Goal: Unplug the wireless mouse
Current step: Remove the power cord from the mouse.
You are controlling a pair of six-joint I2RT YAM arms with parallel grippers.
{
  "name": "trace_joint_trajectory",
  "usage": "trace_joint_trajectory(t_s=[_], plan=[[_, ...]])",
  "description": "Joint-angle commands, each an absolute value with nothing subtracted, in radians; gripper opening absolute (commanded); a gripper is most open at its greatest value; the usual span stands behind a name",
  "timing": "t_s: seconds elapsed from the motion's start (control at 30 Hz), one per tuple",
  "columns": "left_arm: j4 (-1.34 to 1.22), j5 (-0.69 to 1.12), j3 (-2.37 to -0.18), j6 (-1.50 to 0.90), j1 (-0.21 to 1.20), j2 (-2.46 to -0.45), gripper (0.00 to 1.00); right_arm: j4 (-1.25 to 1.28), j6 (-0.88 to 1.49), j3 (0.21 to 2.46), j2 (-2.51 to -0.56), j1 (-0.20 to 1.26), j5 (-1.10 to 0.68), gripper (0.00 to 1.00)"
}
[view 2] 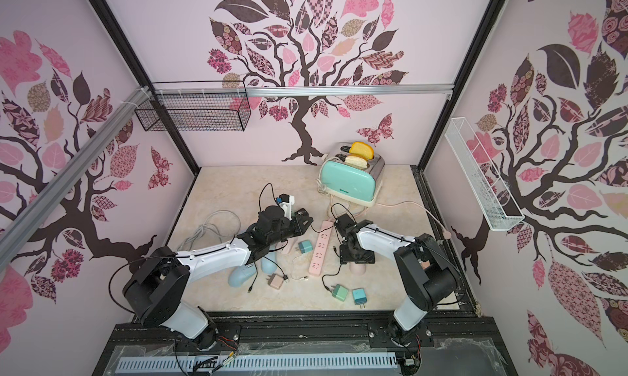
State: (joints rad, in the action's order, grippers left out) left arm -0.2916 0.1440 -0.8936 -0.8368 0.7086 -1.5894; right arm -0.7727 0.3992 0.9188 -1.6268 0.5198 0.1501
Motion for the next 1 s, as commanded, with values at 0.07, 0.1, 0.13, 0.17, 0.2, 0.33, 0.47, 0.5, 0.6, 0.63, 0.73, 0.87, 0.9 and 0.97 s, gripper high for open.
trace_joint_trajectory(t_s=[0.07,0.1,0.13,0.17,0.2,0.33,0.47,0.5,0.6,0.63,0.73,0.87,0.9,0.97], plan=[[-0.174,0.179,-0.962,-0.822,0.690,-1.631,0.16,-0.730,0.384,0.917,-1.679,0.525,0.123,0.65],[-0.174,0.176,-0.960,-0.827,0.690,-1.629,0.33,-0.729,0.385,0.917,-1.681,0.525,0.119,0.60],[-0.175,0.176,-0.956,-0.833,0.691,-1.627,0.46,-0.730,0.387,0.919,-1.681,0.525,0.117,0.54],[-0.174,0.173,-0.954,-0.835,0.690,-1.625,0.53,-0.730,0.390,0.920,-1.679,0.525,0.116,0.50],[-0.170,0.172,-0.951,-0.836,0.690,-1.619,0.56,-0.726,0.392,0.918,-1.674,0.525,0.112,0.47],[-0.135,0.162,-0.928,-0.838,0.690,-1.574,0.61,-0.710,0.415,0.924,-1.640,0.525,0.079,0.39],[-0.139,0.151,-0.846,-0.831,0.691,-1.464,0.62,-0.701,0.459,0.951,-1.573,0.522,0.020,0.37],[-0.153,0.148,-0.808,-0.825,0.693,-1.423,0.63,-0.700,0.476,0.963,-1.551,0.521,0.001,0.37],[-0.246,0.148,-0.688,-0.771,0.715,-1.298,0.64,-0.692,0.538,0.990,-1.499,0.512,-0.075,0.36],[-0.261,0.134,-0.650,-0.736,0.739,-1.257,0.64,-0.680,0.568,0.995,-1.481,0.509,-0.107,0.36],[-0.355,0.087,-0.542,-0.674,0.833,-1.186,0.65,-0.627,0.662,1.004,-1.442,0.502,-0.211,0.36],[-0.530,0.131,-0.460,-0.678,0.851,-1.214,0.64,-0.555,0.809,1.006,-1.420,0.503,-0.326,0.37],[-0.557,0.134,-0.452,-0.668,0.860,-1.228,0.64,-0.523,0.853,0.995,-1.409,0.502,-0.355,0.36],[-0.589,0.126,-0.448,-0.649,0.887,-1.260,0.64,-0.467,0.930,0.977,-1.385,0.503,-0.394,0.37]])
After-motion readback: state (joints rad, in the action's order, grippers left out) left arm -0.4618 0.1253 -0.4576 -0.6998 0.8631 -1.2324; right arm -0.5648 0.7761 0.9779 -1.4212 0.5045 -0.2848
